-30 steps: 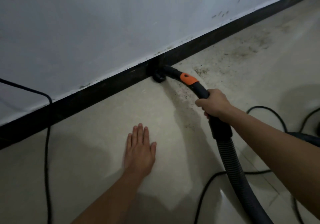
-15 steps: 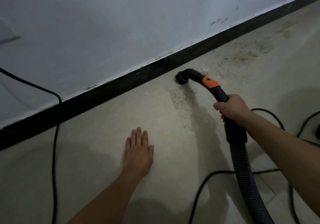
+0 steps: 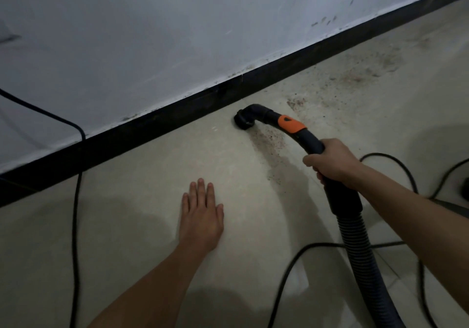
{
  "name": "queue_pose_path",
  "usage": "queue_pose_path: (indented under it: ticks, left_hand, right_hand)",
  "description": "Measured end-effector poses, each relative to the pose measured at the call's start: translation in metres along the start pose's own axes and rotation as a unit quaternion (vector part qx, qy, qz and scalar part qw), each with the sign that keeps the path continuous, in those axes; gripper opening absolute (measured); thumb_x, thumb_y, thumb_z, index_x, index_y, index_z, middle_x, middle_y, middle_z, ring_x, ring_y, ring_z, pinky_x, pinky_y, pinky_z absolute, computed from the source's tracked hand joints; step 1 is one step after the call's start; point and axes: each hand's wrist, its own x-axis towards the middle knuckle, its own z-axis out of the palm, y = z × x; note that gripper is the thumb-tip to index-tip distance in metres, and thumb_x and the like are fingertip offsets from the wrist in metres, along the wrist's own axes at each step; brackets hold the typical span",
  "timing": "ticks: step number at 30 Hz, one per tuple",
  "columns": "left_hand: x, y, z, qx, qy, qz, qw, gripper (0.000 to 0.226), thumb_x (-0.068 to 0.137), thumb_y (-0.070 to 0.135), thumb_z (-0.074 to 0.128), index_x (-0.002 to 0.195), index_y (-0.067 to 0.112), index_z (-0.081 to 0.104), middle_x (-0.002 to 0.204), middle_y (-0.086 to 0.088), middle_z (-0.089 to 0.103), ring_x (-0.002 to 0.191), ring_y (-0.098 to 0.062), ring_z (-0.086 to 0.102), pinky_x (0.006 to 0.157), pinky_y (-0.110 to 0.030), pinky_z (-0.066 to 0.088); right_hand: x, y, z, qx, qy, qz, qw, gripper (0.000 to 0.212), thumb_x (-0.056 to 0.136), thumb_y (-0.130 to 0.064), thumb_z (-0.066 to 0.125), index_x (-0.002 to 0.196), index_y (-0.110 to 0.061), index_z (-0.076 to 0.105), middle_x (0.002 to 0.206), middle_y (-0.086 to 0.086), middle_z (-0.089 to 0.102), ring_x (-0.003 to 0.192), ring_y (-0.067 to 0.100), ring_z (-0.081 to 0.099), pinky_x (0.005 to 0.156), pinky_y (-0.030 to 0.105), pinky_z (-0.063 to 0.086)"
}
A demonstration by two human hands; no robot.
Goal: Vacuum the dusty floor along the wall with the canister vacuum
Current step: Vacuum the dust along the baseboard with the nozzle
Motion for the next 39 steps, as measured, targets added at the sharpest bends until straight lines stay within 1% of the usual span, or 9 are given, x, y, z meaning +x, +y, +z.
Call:
queue_pose_path:
  ticks: [6,12,19,23,27,32,34,37,39]
  left_hand:
    - [0.0,-0.001,-0.001,0.004,-0.001,0.007,1.0,0.062,0.101,0.041,0.016,0.154,0.012,0.001,0.161,-0.013,-0.006,0.148,-0.028,-0.007,0.119,-0.042,-0.003]
    - [0.0,-0.001,-0.003,0.004,-0.008,0.008,1.0,0.062,0.101,0.041,0.017,0.154,0.011,0.003,0.161,-0.015,-0.006,0.148,-0.029,-0.006,0.12,-0.043,0.0]
    - [0.001,-0.001,-0.006,0.001,-0.021,0.011,1.0,0.062,0.101,0.041,0.018,0.154,0.011,0.004,0.161,-0.015,-0.004,0.148,-0.03,-0.004,0.12,-0.044,0.002]
    - [0.002,0.0,-0.008,0.0,-0.033,0.011,0.999,0.062,0.101,0.04,0.018,0.154,0.011,0.004,0.161,-0.015,-0.005,0.148,-0.03,-0.005,0.12,-0.044,0.002]
    - [0.002,-0.001,-0.01,0.0,-0.038,0.013,0.999,0.062,0.102,0.04,0.018,0.154,0.01,0.003,0.161,-0.015,-0.005,0.148,-0.03,-0.004,0.12,-0.044,0.003]
    - [0.003,-0.003,-0.012,0.005,-0.05,0.023,0.998,0.062,0.102,0.04,0.02,0.154,0.01,0.003,0.161,-0.015,-0.005,0.148,-0.03,-0.004,0.12,-0.044,0.005]
    - [0.003,-0.003,-0.012,0.011,-0.05,0.021,0.998,0.063,0.102,0.041,0.018,0.154,0.011,0.001,0.161,-0.015,-0.006,0.148,-0.03,-0.005,0.12,-0.044,0.004]
    - [0.003,-0.002,-0.009,0.012,-0.048,0.016,0.999,0.062,0.101,0.041,0.017,0.154,0.01,0.001,0.161,-0.015,-0.006,0.148,-0.03,-0.005,0.12,-0.044,0.004]
    - [0.003,-0.001,-0.008,0.011,-0.043,0.012,0.999,0.062,0.101,0.041,0.017,0.153,0.01,0.001,0.161,-0.015,-0.006,0.148,-0.03,-0.005,0.12,-0.045,0.004]
  right_hand:
    - [0.014,0.009,-0.033,-0.01,0.112,0.036,0.993,0.03,0.075,-0.018,0.073,0.1,-0.006,0.06,0.071,0.013,0.066,0.049,0.024,0.063,0.048,0.033,0.053]
    - [0.001,0.015,-0.045,0.006,0.064,0.051,0.997,0.021,0.075,-0.009,0.07,0.092,-0.004,0.059,0.064,0.013,0.061,0.045,0.025,0.056,0.043,0.03,0.05]
    - [-0.028,0.016,-0.022,-0.004,0.042,0.012,0.999,0.018,0.076,-0.012,0.07,0.089,-0.008,0.059,0.062,0.012,0.062,0.042,0.022,0.057,0.044,0.028,0.048]
    - [-0.046,0.012,-0.011,-0.045,0.032,-0.021,0.998,0.018,0.076,-0.017,0.069,0.088,-0.015,0.057,0.067,0.013,0.066,0.043,0.021,0.061,0.043,0.026,0.047]
    - [-0.058,0.017,0.004,-0.103,-0.002,-0.055,0.993,0.016,0.073,-0.022,0.068,0.081,-0.022,0.054,0.059,0.004,0.063,0.036,0.012,0.059,0.037,0.021,0.041]
    - [-0.032,0.02,-0.028,-0.058,0.095,0.015,0.994,0.023,0.076,-0.02,0.071,0.094,-0.012,0.06,0.069,0.011,0.067,0.047,0.023,0.064,0.048,0.03,0.051]
    - [-0.025,0.025,-0.048,-0.034,0.119,0.05,0.991,0.026,0.076,-0.018,0.072,0.098,-0.006,0.061,0.067,0.01,0.065,0.046,0.021,0.061,0.043,0.023,0.047]
    - [-0.027,0.03,-0.058,-0.035,0.12,0.072,0.99,0.023,0.077,-0.013,0.071,0.095,-0.003,0.061,0.061,0.007,0.059,0.038,0.015,0.053,0.028,0.013,0.032]
    - [-0.035,0.032,-0.055,-0.02,0.082,0.065,0.994,0.019,0.076,-0.01,0.07,0.09,-0.003,0.061,0.056,0.008,0.059,0.032,0.016,0.052,0.032,0.017,0.038]
